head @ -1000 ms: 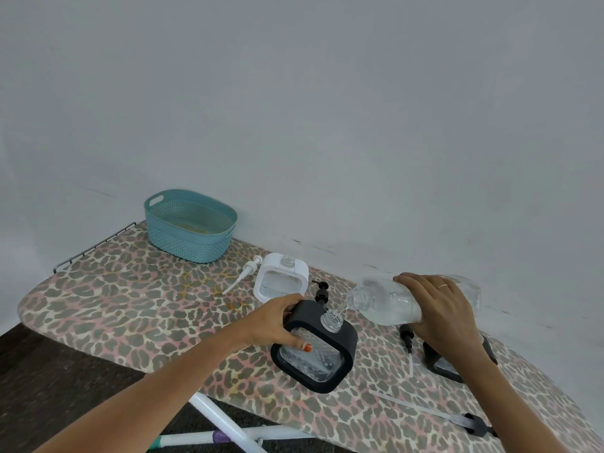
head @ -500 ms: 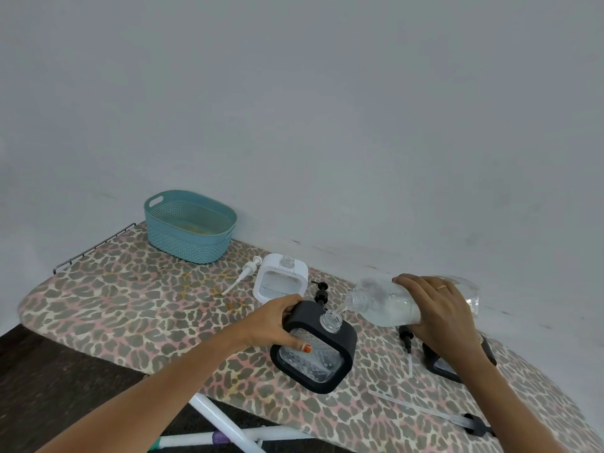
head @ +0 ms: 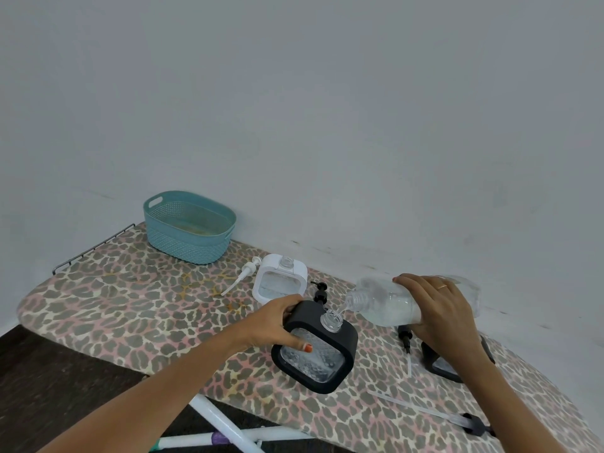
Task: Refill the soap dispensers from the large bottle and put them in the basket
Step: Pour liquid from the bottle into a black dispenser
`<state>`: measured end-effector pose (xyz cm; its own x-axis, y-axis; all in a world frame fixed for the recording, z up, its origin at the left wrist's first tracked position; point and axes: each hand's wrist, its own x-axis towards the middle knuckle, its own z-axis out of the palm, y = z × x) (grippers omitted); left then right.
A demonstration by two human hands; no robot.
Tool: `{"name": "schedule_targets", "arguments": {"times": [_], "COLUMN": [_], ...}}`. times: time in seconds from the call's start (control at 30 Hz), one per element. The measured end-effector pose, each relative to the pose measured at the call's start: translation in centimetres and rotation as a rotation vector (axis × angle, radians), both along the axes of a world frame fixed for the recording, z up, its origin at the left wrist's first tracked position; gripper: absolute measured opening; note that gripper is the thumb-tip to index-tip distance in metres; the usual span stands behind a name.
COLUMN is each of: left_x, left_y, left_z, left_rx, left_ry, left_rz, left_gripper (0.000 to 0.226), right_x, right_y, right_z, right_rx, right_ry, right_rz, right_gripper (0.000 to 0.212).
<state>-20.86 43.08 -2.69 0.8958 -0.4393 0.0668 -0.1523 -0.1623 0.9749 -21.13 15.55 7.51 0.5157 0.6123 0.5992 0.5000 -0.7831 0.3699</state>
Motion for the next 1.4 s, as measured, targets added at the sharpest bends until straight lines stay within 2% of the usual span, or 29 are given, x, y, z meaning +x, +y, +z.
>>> {"name": "schedule_targets", "arguments": {"times": [1.4], "left_x": [-0.22], "left_y": [-0.18], "left_z": [-0.09], "left_rx": [0.020], "left_ry": [0.000], "left_rz": [0.013], "left_gripper": [0.059], "right_x": [0.05], "right_y": [-0.21], "right_z": [-0.11], "right_rx": [-0.016], "right_ry": [-0.008], "right_rz": [-0.001], "right_gripper": [0.063]}}
